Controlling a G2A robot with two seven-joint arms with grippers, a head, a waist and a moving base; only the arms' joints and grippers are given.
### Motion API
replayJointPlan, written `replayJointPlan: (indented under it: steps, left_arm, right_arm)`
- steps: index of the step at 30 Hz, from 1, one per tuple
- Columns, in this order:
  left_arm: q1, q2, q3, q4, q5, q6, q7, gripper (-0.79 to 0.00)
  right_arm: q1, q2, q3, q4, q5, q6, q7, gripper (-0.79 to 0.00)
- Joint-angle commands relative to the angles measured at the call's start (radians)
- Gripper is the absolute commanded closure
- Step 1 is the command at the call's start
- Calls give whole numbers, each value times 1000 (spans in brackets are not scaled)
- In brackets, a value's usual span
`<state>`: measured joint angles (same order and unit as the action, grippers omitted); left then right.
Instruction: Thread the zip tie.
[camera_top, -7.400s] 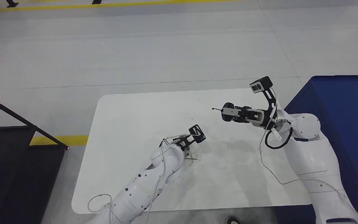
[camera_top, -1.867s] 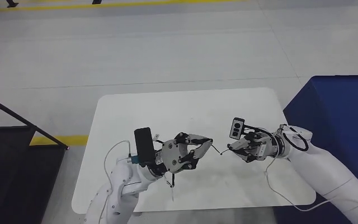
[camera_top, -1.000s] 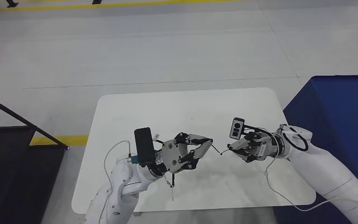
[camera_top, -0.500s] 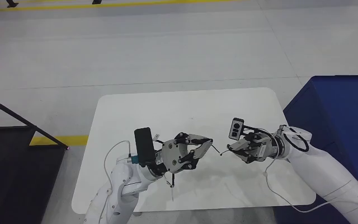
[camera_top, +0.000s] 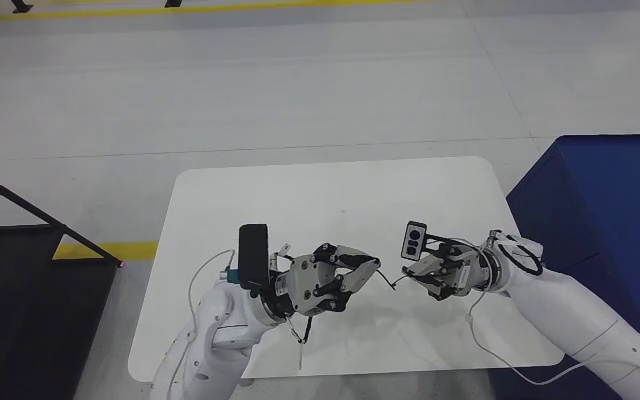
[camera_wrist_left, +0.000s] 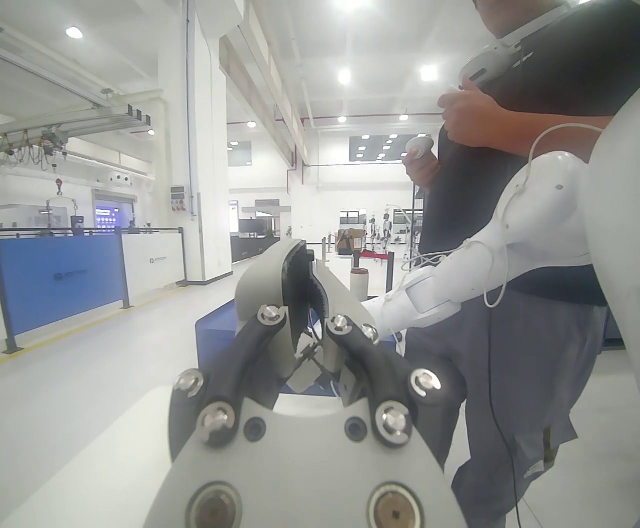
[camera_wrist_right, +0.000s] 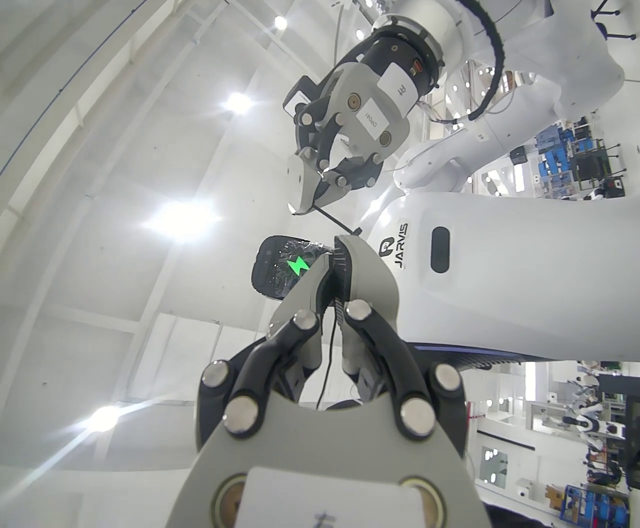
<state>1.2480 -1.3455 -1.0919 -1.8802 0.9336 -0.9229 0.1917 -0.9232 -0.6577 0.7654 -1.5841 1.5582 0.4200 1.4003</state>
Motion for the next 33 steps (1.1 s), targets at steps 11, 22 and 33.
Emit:
replayJointPlan:
  steps: [11, 22, 33]
  left_arm:
    - [-32, 1, 9, 37, -59, -19, 7, 0]
    - [-38, 4, 16, 47, -68, -38, -15, 0]
    - [-41, 8, 25, 46, -81, -50, -38, 0]
  right_arm:
    - [98, 33, -157, -4, 57, -23, 24, 0]
    - [179, 57, -271, 7, 97, -57, 57, 0]
    - [179, 57, -271, 7, 97, -57, 57, 0]
